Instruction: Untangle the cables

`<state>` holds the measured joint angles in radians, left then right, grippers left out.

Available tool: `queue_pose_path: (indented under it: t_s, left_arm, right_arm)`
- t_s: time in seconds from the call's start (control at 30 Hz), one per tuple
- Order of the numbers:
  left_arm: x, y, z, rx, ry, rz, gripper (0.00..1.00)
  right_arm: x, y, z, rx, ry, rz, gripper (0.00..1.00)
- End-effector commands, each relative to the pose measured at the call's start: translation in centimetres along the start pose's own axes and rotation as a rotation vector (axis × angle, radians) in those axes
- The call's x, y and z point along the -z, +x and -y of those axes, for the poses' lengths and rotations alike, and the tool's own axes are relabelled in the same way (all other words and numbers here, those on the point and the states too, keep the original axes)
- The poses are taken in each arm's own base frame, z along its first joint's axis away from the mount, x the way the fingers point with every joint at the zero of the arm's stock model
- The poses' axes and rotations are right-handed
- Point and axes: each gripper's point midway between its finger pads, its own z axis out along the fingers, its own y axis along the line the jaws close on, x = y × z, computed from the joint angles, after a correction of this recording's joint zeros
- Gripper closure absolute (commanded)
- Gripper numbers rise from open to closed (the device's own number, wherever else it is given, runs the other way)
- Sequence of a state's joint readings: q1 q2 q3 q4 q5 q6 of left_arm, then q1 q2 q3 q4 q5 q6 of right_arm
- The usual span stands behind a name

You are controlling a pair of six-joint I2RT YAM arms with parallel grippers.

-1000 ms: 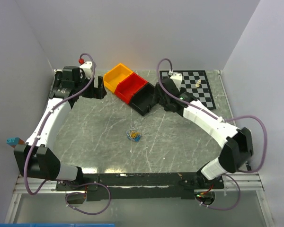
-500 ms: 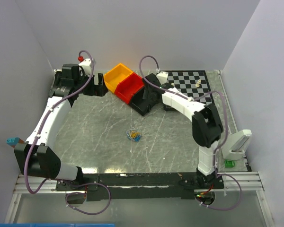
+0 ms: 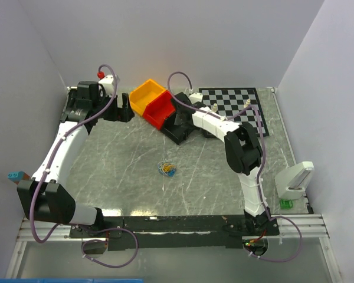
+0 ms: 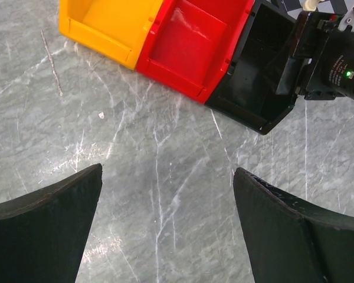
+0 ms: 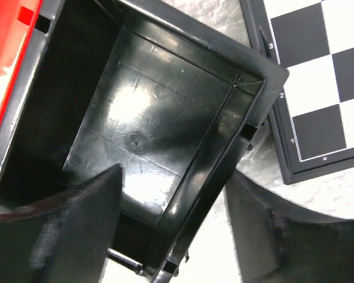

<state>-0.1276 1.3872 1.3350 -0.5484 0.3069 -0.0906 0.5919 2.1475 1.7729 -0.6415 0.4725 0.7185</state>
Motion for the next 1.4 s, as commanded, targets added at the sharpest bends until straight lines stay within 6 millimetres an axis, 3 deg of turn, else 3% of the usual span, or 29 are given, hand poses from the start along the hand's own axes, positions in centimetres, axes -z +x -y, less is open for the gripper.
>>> queue_pose_path:
  t_s: [0.0,0.33,0.6,0.8,1.2,1.37]
  left_arm:
    - [1.7,-1.3,0.1,-0.016,-0.023,0.055,0.03]
    - [2.6,-1.4,-1.2,-0.018,-0.112,0.071,0.03]
    - [3.1,-0.9,-1.8,-0.043,-0.15,0.069,0.03]
    - [3.0,0.6,-2.1,-0.063,-0.157,0.043,0.03]
    - [2.8,3.7,-1.0,-0.187,-0.061,-0.046,0.03]
    - [3.4,4.9,0.5,-0.25,0.017,-0.057,0.03]
  right_arm:
    - [0.5,0.2,0.5,-0.044,-0.003,-0.015,0.32]
    - [1.3,3.0,-0.6,0.065,-0.048,-0.04,0.76]
    - [3.1,7.9,0.6,0.166,-0.037,-0.059,0.75]
    - [4.9,10.5,3.5,0.217,-0.007,-0.041,0.75]
    - [6.9,12.2,9.9,0.299,0.008,0.004,0.66]
    - [7.6,11.4,10.4,0.327,-0.057,0.053,0.63]
